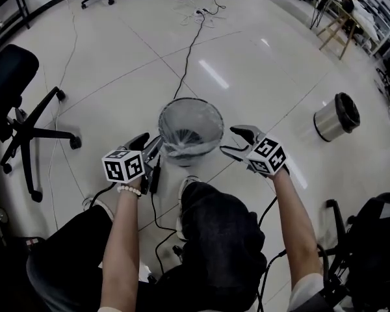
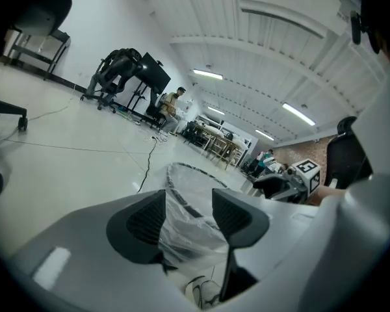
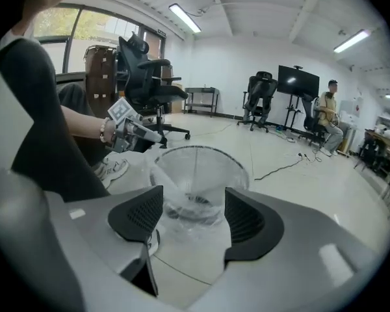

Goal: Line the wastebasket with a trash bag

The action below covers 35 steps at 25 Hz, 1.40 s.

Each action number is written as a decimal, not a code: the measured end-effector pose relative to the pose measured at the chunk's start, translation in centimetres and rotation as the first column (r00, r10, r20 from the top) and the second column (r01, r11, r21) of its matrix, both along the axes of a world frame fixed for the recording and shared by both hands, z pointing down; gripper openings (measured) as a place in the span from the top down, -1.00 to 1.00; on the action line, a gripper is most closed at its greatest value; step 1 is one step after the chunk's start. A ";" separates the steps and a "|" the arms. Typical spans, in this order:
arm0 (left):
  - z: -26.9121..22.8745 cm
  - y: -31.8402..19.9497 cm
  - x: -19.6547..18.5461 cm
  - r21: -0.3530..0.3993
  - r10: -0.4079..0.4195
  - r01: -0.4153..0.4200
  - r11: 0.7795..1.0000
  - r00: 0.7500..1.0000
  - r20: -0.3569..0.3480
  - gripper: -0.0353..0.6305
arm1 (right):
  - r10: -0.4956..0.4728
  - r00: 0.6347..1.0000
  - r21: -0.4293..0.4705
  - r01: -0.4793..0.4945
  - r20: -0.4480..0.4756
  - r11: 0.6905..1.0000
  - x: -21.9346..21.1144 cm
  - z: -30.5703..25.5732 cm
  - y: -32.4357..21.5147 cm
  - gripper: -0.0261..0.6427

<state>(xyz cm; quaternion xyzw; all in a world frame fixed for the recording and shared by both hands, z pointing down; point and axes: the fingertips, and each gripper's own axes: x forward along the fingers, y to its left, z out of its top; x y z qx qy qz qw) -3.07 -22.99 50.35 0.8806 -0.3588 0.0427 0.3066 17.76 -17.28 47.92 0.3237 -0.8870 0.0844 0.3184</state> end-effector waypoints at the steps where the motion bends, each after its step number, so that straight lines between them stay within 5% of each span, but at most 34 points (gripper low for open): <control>1: 0.0 0.6 0.2 0.003 -0.001 0.001 1.000 1.000 0.005 0.23 | 0.019 1.000 0.002 -0.019 -0.009 1.000 0.1 0.6 0.9 0.02; 5: 0.6 2.7 1.7 0.002 0.010 -0.010 1.000 0.999 0.035 0.24 | 0.078 0.996 -0.031 -0.080 -0.053 0.996 0.5 3.7 2.2 0.06; 8: 1.4 3.7 2.2 0.009 -0.011 0.010 1.000 0.996 0.083 0.24 | 0.126 0.991 -0.071 -0.128 -0.035 0.989 0.1 5.1 2.0 0.29; 11: 2.5 4.8 2.6 0.001 -0.008 0.008 1.000 0.994 0.105 0.26 | 0.139 0.990 -0.099 -0.141 -0.024 0.985 -0.7 6.9 2.1 0.91; 20: 6.8 4.5 2.1 -0.056 -0.036 0.042 0.998 0.993 0.114 0.26 | 0.252 0.962 -0.124 -0.239 0.104 0.963 -0.6 11.7 0.0 0.92; 27: 2.5 4.3 -1.4 -0.049 -0.088 0.090 0.995 0.996 0.033 0.12 | 0.329 0.910 -0.159 -0.297 0.251 0.942 2.0 8.2 3.2 0.54; 30: -0.5 4.6 -2.2 -0.001 -0.129 0.129 0.992 0.991 0.029 0.14 | 0.398 0.876 -0.130 -0.376 0.274 0.917 4.5 5.6 4.8 0.54; 31: -1.7 4.9 -2.3 0.018 -0.140 0.140 0.990 0.990 0.025 0.15 | 0.421 0.867 -0.120 -0.403 0.266 0.907 5.1 4.7 5.3 0.68; 32: -2.8 5.2 -2.3 0.034 -0.147 0.146 0.989 0.989 0.025 0.23 | 0.440 0.863 -0.109 -0.426 0.249 0.898 5.7 3.8 5.9 0.92; 35: -5.9 6.5 -1.9 0.081 -0.159 0.154 0.985 0.985 0.059 0.80 | 0.459 0.858 -0.036 -0.464 0.231 0.885 6.3 0.2 7.4 0.92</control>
